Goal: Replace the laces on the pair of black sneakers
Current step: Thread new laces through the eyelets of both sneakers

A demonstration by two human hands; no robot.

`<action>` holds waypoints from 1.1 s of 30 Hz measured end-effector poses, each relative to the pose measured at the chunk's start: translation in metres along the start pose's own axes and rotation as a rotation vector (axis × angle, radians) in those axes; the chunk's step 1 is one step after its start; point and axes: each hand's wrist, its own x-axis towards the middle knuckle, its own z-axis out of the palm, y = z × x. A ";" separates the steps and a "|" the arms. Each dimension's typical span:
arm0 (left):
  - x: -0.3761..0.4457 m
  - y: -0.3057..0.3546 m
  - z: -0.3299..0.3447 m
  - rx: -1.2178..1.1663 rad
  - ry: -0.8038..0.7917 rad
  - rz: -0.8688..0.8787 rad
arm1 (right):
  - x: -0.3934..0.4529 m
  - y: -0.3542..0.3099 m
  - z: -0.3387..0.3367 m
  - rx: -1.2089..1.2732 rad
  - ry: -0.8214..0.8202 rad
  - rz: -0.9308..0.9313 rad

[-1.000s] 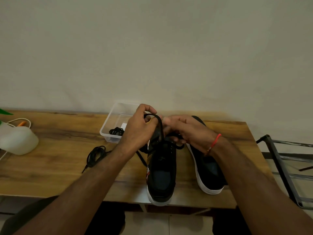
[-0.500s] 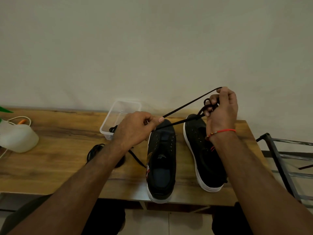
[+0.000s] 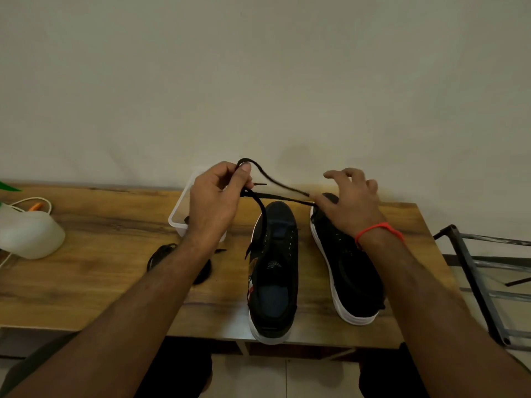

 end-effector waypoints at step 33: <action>0.002 -0.003 -0.003 -0.134 -0.142 -0.459 | 0.000 -0.013 -0.027 1.208 0.270 0.486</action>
